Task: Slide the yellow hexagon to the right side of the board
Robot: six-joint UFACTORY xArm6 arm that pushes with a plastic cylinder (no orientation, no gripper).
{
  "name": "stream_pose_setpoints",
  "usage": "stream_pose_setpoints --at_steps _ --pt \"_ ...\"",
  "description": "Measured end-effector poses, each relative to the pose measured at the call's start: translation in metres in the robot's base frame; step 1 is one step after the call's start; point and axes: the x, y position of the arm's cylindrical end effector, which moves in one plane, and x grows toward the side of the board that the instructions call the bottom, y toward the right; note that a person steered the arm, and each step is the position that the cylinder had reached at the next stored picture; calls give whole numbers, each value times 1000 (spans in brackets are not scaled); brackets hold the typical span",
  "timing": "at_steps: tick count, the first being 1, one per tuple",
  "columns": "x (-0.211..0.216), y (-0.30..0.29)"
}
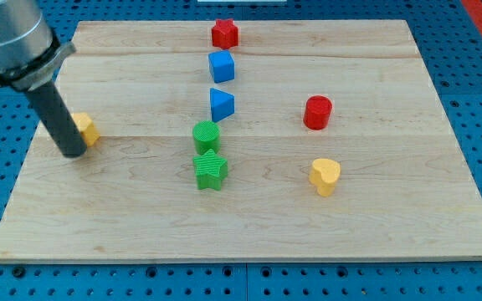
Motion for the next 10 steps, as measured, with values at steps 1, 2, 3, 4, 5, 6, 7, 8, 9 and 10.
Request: stream_pose_setpoints --at_steps 1,2,3,4,5,6,7,8,9,10 --pt "-34 -1" --pt "-58 -36" --pt "-82 -47" --pt "-83 -9" --pt "-70 -44" --pt "-58 -14" --pt "-65 37" --pt "-78 87" --pt "-97 109" --pt "-126 51"
